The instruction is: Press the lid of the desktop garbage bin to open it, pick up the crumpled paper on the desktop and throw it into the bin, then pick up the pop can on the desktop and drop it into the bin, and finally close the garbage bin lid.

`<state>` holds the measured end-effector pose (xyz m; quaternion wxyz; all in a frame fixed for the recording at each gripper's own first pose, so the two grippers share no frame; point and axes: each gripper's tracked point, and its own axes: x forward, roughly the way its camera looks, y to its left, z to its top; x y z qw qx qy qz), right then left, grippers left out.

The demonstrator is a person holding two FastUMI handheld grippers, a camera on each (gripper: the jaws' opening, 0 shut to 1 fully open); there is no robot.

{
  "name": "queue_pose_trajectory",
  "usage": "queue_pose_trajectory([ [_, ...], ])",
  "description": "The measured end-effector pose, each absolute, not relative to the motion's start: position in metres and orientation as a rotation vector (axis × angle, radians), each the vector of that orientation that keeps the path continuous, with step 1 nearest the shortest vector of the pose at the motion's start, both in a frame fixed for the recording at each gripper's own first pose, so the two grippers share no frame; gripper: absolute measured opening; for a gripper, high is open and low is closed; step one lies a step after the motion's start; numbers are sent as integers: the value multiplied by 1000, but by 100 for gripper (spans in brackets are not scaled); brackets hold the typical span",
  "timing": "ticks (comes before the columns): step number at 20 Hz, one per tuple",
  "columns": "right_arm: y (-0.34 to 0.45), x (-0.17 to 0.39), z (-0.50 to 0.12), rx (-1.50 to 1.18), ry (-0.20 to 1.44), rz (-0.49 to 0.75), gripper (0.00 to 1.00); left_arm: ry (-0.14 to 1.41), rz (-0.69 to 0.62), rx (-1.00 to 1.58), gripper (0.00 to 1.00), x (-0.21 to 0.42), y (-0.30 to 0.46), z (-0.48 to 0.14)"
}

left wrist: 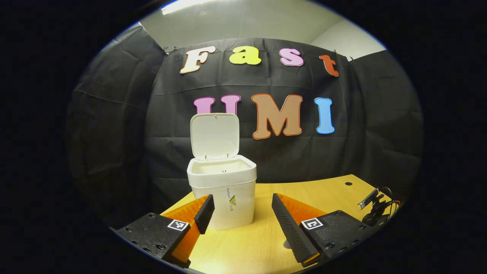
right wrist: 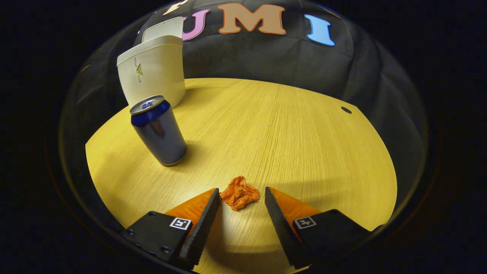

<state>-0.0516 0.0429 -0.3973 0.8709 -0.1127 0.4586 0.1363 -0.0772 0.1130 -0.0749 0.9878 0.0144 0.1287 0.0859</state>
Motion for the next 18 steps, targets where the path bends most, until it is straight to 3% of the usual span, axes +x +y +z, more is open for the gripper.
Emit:
queue_pose_trajectory([
  [3, 41, -43, -399, -241, 941, 281, 64, 263, 161, 36, 94, -75, 110, -76],
  [8, 42, -38, -397, -239, 925, 310, 48, 263, 132, 35, 92, -68, 102, -76],
  [9, 43, -38, -392, -225, 912, 316, 39, 261, 127, 36, 92, -67, 101, -75],
  [10, 43, -36, -391, -220, 898, 319, 36, 258, 122, 37, 94, -65, 100, -75],
  [11, 42, -35, -389, -229, 900, 327, 23, 256, 116, 37, 92, -63, 99, -75],
  [18, 63, 5, -302, -238, 667, 360, 23, 244, 65, 38, 92, -52, 87, -72],
])
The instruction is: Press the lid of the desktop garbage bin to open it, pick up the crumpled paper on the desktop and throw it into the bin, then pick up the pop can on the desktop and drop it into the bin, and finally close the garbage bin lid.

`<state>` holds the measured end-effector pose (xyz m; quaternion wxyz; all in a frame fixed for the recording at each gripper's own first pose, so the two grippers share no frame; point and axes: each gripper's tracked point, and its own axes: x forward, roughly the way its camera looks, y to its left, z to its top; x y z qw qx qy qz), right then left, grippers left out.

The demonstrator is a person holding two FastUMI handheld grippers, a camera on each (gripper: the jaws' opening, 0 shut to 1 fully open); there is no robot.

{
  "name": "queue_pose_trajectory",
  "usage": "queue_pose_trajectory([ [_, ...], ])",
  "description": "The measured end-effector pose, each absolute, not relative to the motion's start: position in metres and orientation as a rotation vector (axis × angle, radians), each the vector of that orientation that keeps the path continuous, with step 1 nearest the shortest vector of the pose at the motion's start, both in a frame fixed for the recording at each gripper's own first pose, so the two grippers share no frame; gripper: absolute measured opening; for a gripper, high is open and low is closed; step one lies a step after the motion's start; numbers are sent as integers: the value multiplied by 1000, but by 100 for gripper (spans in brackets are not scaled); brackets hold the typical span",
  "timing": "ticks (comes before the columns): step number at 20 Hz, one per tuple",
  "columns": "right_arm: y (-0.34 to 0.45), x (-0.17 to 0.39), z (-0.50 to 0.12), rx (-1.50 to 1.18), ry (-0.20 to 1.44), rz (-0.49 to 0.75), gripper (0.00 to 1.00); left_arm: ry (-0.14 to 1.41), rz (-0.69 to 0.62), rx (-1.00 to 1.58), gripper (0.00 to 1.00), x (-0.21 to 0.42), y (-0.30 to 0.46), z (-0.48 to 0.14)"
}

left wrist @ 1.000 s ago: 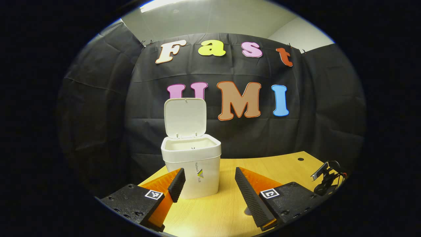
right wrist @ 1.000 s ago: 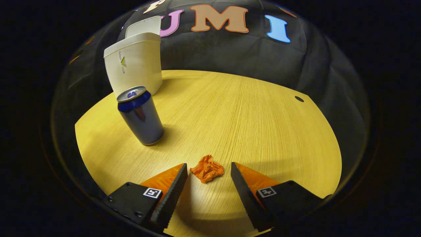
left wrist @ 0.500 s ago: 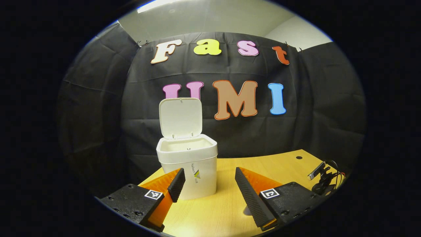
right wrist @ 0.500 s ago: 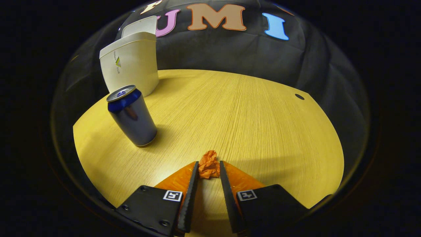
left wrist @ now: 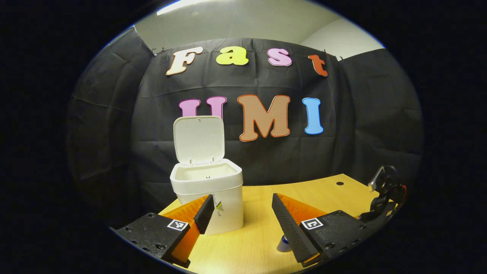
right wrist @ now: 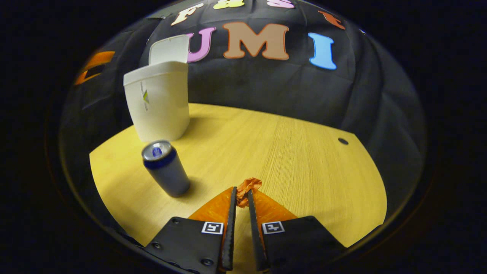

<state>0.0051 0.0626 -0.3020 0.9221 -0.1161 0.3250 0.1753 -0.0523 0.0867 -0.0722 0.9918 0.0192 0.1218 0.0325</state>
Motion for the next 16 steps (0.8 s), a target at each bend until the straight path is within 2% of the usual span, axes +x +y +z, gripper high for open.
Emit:
queue_pose_trajectory([
  [9, 137, 44, -129, -159, 306, 516, 22, 221, 46, 20, 92, -48, 89, -68],
  [15, 196, 55, -70, -122, 197, 617, 24, 224, 65, 2, 92, -52, 107, -71],
  [16, 204, 56, -63, -116, 188, 635, 22, 225, 69, 0, 94, -53, 111, -72],
])
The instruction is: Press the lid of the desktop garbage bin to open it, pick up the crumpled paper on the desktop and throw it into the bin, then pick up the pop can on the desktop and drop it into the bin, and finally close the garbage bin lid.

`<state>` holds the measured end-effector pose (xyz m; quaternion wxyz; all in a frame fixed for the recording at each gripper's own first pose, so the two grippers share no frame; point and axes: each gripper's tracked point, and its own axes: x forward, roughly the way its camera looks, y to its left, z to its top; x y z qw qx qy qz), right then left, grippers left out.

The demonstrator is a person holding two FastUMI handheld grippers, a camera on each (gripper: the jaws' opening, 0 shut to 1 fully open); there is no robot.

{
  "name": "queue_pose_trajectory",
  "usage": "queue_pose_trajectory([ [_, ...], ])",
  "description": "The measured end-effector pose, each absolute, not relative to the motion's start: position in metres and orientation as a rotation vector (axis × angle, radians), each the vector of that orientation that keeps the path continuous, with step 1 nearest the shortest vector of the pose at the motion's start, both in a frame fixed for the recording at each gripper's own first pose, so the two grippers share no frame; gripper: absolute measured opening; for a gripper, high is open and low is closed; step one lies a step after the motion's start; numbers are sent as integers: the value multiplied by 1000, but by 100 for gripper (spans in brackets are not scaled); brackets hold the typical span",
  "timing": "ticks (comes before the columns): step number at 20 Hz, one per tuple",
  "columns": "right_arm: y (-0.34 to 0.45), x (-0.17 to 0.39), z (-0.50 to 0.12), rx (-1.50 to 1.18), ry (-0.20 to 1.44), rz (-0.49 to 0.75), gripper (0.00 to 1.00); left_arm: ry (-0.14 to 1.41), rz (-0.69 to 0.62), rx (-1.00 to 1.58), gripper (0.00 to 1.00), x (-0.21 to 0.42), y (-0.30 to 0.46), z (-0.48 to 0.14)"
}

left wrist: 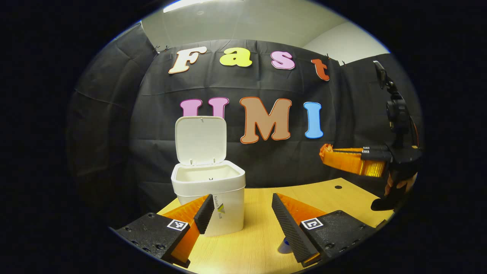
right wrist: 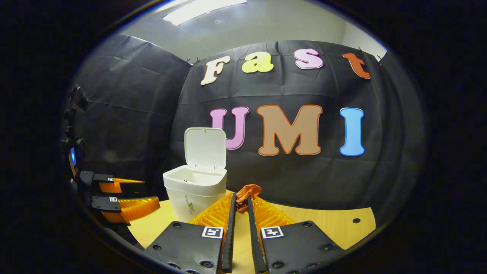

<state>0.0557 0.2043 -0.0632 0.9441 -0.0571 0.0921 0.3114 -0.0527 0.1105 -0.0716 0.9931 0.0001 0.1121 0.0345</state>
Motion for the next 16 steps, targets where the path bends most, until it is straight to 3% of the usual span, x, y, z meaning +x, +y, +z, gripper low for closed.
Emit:
queue_pose_trajectory([
  [7, 289, 89, -51, -111, 161, 718, 22, 247, 105, -8, 92, -60, 153, -83],
  [16, 383, 122, -100, -113, 274, 770, 24, 292, 132, -39, 92, -60, 206, -107],
])
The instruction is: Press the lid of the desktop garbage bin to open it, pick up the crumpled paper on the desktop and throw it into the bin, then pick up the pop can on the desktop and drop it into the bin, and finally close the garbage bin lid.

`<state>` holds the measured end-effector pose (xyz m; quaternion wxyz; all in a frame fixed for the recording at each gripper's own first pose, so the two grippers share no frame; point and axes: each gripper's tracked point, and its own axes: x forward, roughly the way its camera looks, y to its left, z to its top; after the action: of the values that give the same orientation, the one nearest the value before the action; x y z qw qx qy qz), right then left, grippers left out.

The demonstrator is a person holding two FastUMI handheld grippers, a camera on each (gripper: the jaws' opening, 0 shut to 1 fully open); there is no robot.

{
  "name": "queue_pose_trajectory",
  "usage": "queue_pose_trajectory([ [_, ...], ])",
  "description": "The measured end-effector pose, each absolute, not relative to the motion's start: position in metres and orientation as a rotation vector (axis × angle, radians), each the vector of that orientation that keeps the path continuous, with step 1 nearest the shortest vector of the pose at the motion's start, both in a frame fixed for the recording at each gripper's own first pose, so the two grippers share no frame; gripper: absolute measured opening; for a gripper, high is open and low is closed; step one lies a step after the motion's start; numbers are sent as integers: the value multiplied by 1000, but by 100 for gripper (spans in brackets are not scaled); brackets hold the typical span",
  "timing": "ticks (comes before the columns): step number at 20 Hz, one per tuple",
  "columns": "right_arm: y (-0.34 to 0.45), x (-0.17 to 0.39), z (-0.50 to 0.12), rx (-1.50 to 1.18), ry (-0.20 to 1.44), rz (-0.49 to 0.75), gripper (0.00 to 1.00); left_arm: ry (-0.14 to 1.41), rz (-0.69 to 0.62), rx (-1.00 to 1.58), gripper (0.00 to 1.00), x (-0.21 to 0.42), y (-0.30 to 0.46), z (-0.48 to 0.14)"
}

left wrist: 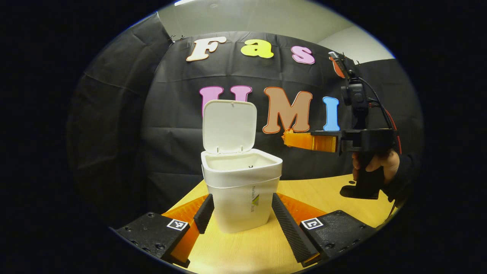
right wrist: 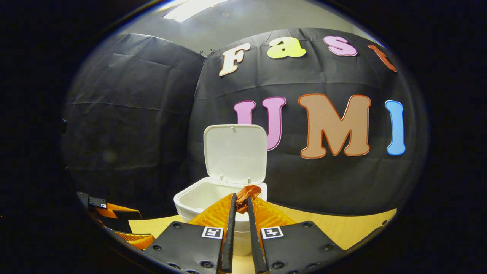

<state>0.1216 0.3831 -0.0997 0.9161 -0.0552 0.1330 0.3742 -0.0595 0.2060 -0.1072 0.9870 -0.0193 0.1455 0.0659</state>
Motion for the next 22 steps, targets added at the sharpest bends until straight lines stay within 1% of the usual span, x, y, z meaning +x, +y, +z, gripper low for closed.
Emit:
queue_pose_trajectory([
  [1, 390, 127, -106, -116, 286, 767, 22, 297, 137, -41, 92, -61, 211, -110],
  [2, 397, 132, -114, -121, 298, 763, 22, 304, 144, -43, 92, -61, 217, -114],
  [3, 402, 136, -120, -129, 306, 755, 24, 315, 150, -49, 92, -61, 222, -119],
  [5, 411, 143, -136, -146, 334, 741, 23, 339, 165, -65, 92, -63, 229, -127],
  [6, 415, 143, -144, -148, 362, 744, 25, 345, 173, -69, 92, -63, 233, -129],
  [7, 417, 144, -151, -141, 389, 745, 39, 349, 176, -71, 92, -62, 234, -130],
  [8, 417, 142, -156, -132, 418, 748, 42, 350, 179, -69, 93, -62, 235, -130],
  [10, 419, 139, -150, -101, 413, 756, 84, 346, 178, -66, 94, -60, 234, -128],
  [12, 414, 138, -139, -98, 383, 755, 96, 345, 170, -64, 94, -58, 229, -128],
  [13, 408, 138, -132, -101, 363, 749, 90, 342, 164, -64, 94, -55, 224, -128],
  [16, 384, 136, -108, -97, 290, 720, 91, 330, 136, -63, 94, -49, 207, -125],
  [19, 348, 128, -90, -69, 260, 680, 91, 311, 98, -68, 94, -41, 184, -119],
  [20, 334, 125, -82, -58, 249, 661, 92, 301, 84, -68, 94, -38, 175, -115],
  [21, 319, 123, -74, -53, 232, 640, 96, 292, 68, -68, 94, -35, 166, -113],
  [22, 305, 121, -68, -50, 212, 621, 96, 285, 56, -68, 94, -32, 158, -110],
])
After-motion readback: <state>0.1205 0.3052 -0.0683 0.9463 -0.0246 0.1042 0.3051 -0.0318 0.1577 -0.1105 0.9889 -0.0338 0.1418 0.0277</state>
